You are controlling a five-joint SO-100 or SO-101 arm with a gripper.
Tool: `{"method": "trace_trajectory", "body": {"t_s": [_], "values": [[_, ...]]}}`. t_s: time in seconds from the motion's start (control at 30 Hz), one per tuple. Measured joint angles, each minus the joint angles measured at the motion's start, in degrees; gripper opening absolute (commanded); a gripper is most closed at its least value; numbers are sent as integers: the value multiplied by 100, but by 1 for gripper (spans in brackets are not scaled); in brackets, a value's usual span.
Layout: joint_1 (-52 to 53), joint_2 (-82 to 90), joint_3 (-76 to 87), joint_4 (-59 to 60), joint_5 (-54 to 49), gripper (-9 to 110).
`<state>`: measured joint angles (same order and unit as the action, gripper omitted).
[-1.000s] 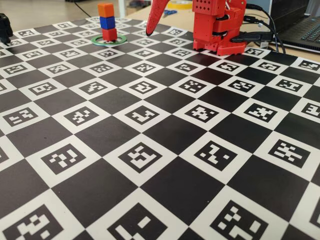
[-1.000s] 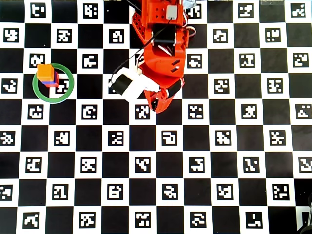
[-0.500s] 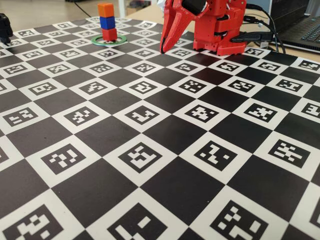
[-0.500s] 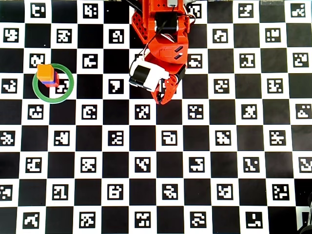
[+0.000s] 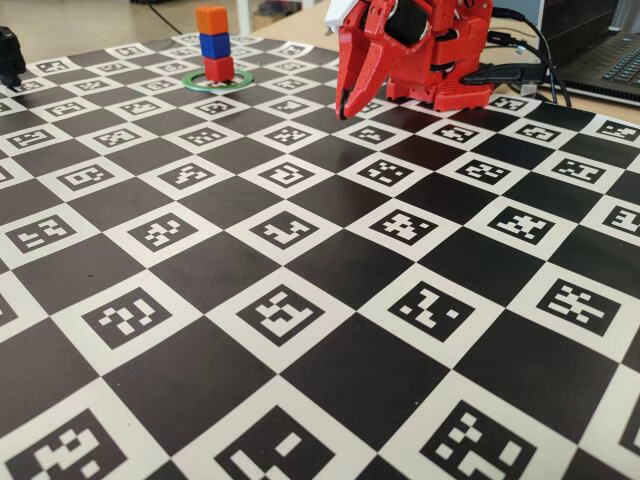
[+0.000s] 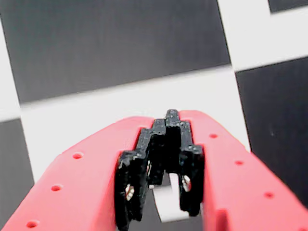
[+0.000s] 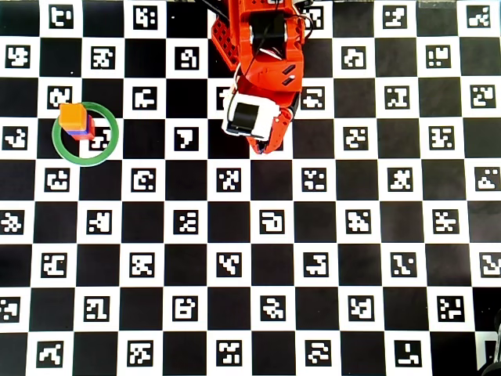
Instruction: Grab the red cube then put it in the green circle then put the blue cube on top and finally the orange cube on top
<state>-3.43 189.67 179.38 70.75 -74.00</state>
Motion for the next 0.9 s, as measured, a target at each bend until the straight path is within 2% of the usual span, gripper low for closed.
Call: {"method": "trace_trajectory", "body": {"t_s": [0.33, 0.9], "values": [[53, 0, 0, 299, -888, -5], [62, 0, 0, 299, -932, -5]]}}
